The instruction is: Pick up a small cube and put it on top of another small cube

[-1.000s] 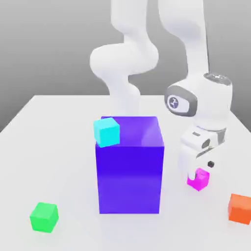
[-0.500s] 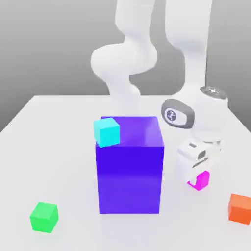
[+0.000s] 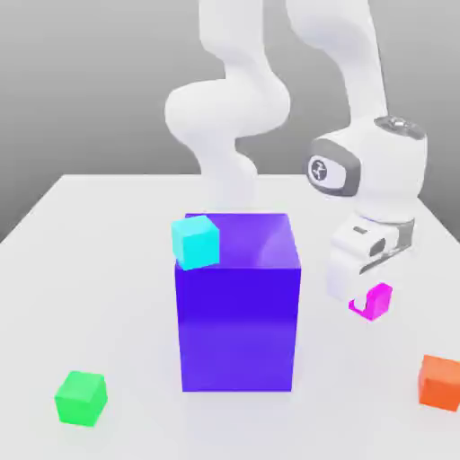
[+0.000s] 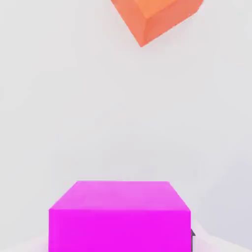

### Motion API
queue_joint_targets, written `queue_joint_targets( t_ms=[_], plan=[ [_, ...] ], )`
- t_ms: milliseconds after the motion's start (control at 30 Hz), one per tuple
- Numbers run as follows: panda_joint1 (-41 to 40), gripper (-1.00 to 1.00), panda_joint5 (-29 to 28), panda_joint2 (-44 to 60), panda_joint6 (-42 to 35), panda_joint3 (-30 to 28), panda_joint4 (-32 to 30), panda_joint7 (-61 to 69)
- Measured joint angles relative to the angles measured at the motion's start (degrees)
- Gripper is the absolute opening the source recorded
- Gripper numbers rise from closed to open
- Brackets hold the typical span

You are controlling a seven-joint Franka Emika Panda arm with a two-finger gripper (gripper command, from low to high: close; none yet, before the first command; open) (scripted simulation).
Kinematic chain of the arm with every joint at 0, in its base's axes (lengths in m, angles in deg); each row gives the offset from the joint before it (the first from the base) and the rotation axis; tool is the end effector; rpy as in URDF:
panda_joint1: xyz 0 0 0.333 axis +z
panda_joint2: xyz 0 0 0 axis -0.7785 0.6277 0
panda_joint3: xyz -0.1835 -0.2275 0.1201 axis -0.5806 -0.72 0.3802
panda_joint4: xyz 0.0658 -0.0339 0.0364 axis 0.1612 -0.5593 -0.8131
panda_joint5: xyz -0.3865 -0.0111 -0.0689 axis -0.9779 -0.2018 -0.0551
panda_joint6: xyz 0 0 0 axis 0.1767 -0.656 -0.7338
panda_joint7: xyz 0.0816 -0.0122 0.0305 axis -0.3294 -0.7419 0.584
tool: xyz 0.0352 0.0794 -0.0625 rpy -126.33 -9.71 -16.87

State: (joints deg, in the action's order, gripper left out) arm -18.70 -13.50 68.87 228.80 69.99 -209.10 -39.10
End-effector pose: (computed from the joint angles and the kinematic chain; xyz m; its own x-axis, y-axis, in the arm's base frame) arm 0.2698 0.2425 0.1947 0.9950 -0.0959 0.0289 -0.0962 -0.9953 0.0065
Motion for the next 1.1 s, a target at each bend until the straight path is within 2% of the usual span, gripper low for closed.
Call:
queue_joint_targets(
  t_ms=[100,167,333,567,867,1000,1100],
  plan=[
    [-3.01,-1.00,-8.45,3.44,-2.23,-4.45,6.05,-9.17],
    [-3.72,-1.00,-11.40,6.06,-4.30,-7.96,10.31,-15.94],
    [-6.82,-1.00,-11.44,10.51,-8.56,-15.84,17.35,-29.76],
    [-11.93,-1.00,-6.35,12.44,-12.31,-24.95,21.42,-46.06],
    [-18.61,-1.00,2.39,9.67,-14.49,-35.25,21.38,-66.23],
    [-22.15,-1.00,9.19,7.96,-13.68,-38.46,19.41,-73.36],
    [-26.45,-1.00,18.74,11.17,-10.51,-37.94,19.11,-74.40]
  ],
)
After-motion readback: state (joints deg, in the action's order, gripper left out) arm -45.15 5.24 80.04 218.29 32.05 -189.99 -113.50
